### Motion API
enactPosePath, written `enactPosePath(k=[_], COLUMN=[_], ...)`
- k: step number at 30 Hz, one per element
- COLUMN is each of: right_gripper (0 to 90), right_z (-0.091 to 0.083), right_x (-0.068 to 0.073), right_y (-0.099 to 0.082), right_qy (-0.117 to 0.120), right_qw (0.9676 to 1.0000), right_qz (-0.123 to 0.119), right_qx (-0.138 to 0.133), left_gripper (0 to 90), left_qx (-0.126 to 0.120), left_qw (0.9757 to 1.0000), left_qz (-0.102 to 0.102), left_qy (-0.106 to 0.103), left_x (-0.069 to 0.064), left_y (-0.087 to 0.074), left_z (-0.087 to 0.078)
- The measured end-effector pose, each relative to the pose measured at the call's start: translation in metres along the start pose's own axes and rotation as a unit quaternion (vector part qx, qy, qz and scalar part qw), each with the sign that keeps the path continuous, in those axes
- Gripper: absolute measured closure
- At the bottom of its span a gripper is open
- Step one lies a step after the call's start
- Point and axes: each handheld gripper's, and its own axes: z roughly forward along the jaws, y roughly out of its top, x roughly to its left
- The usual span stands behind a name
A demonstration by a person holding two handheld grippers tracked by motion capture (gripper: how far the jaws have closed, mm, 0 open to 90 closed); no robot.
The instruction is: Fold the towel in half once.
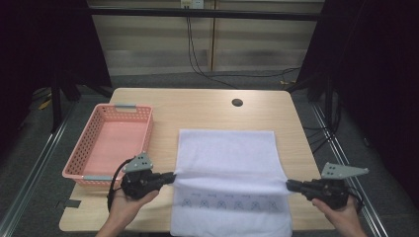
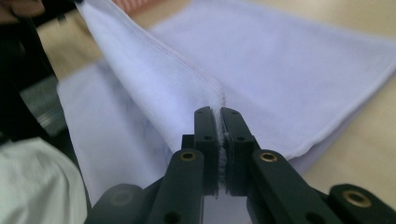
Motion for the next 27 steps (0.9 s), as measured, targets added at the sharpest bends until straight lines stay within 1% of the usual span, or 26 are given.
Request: enactPosePath(k=[1,2,3,5,6,7,8,9,10,11,12,13,14,15,16,17,18,19,20,21,23,24,25,26,27], right_gripper=[85.8,85.3,84.2,84.9,84.9,84.3,82.3,81.3,81.1,80.0,78.5,76.6,75.9,73.4,72.2,71.9,71.7,70.4,68.9,68.4,61.6,62.1,61.7,60.7,59.0], right_z=[0.003,0.005,0.007,0.008,0.008,0.008,0.007,0.005,0.002,0.000,-0.002,-0.004,-0.006,-0.008,-0.010,-0.012,-0.013,-0.013,-0.013,-0.011,-0.002,0.004,0.011,0.017,0.024], right_x=[0.001,0.002,0.003,0.005,0.007,0.009,0.011,0.013,0.014,0.016,0.018,0.019,0.022,0.025,0.028,0.030,0.033,0.034,0.033,0.031,0.025,0.021,0.018,0.016,0.016], right_y=[-0.007,-0.014,-0.020,-0.029,-0.033,-0.035,-0.037,-0.039,-0.040,-0.040,-0.041,-0.043,-0.043,-0.044,-0.044,-0.045,-0.047,-0.047,-0.046,-0.044,-0.038,-0.034,-0.030,-0.027,-0.025], right_qy=[0.002,0.007,0.010,0.010,0.016,0.015,0.012,0.017,0.020,0.018,0.020,0.031,0.031,0.031,0.038,0.045,0.045,0.040,0.038,0.041,0.026,0.025,0.024,0.032,0.042], right_qw=[0.9999,0.9997,0.9996,0.9991,0.9988,0.9985,0.9984,0.9985,0.9983,0.9983,0.9980,0.9972,0.9969,0.9970,0.9968,0.9961,0.9957,0.9959,0.9963,0.9965,0.9972,0.9968,0.9964,0.9956,0.9945], right_qz=[-0.001,0.005,0.007,0.008,0.009,0.006,0.003,0.005,0.003,-0.004,-0.003,-0.002,-0.006,-0.008,-0.008,-0.013,-0.016,-0.013,-0.011,-0.013,-0.006,-0.008,-0.011,-0.012,-0.017], right_qx=[0.015,0.022,0.027,0.041,0.045,0.051,0.054,0.053,0.054,0.055,0.060,0.068,0.072,0.071,0.069,0.074,0.079,0.080,0.077,0.072,0.070,0.075,0.081,0.087,0.094], left_gripper=[86.3,86.4,86.2,85.9,86.0,85.9,85.1,83.9,83.7,81.8,81.0,79.9,79.5,78.4,78.1,77.9,76.9,73.9,68.4,61.4,59.5,57.4,54.2,48.3,44.0], left_qx=[0.007,0.013,0.017,0.023,0.029,0.027,0.027,0.030,0.037,0.045,0.057,0.068,0.081,0.083,0.083,0.083,0.083,0.065,0.061,0.060,0.061,0.064,0.073,0.073,0.077], left_qw=[0.9999,0.9997,0.9996,0.9992,0.9989,0.9989,0.9989,0.9988,0.9986,0.9979,0.9969,0.9964,0.9944,0.9938,0.9937,0.9935,0.9935,0.9953,0.9960,0.9968,0.9970,0.9969,0.9966,0.9966,0.9957], left_qz=[-0.006,-0.014,-0.016,-0.022,-0.020,-0.019,-0.019,-0.008,-0.009,-0.005,0.002,0.008,0.000,0.009,0.020,0.020,0.020,0.013,0.011,0.008,0.003,0.004,0.005,0.005,0.009], left_qy=[-0.007,-0.013,-0.016,-0.025,-0.029,-0.034,-0.034,-0.039,-0.037,-0.046,-0.054,-0.050,-0.068,-0.074,-0.073,-0.075,-0.075,-0.070,-0.064,-0.053,-0.047,-0.046,-0.037,-0.037,-0.051], left_x=[0.000,0.000,-0.001,-0.001,-0.002,-0.004,-0.004,-0.008,-0.010,-0.012,-0.014,-0.016,-0.017,-0.020,-0.021,-0.021,-0.021,-0.018,-0.015,-0.012,-0.004,-0.001,0.001,0.001,0.002], left_y=[-0.007,-0.014,-0.020,-0.029,-0.031,-0.032,-0.032,-0.036,-0.038,-0.042,-0.043,-0.043,-0.042,-0.041,-0.041,-0.041,-0.041,-0.037,-0.034,-0.030,-0.022,-0.018,-0.015,-0.015,-0.013], left_z=[0.004,0.007,0.010,0.013,0.012,0.010,0.010,0.004,0.002,0.001,0.000,-0.002,-0.003,-0.006,-0.009,-0.011,-0.011,-0.014,-0.012,-0.007,0.006,0.014,0.021,0.021,0.033])
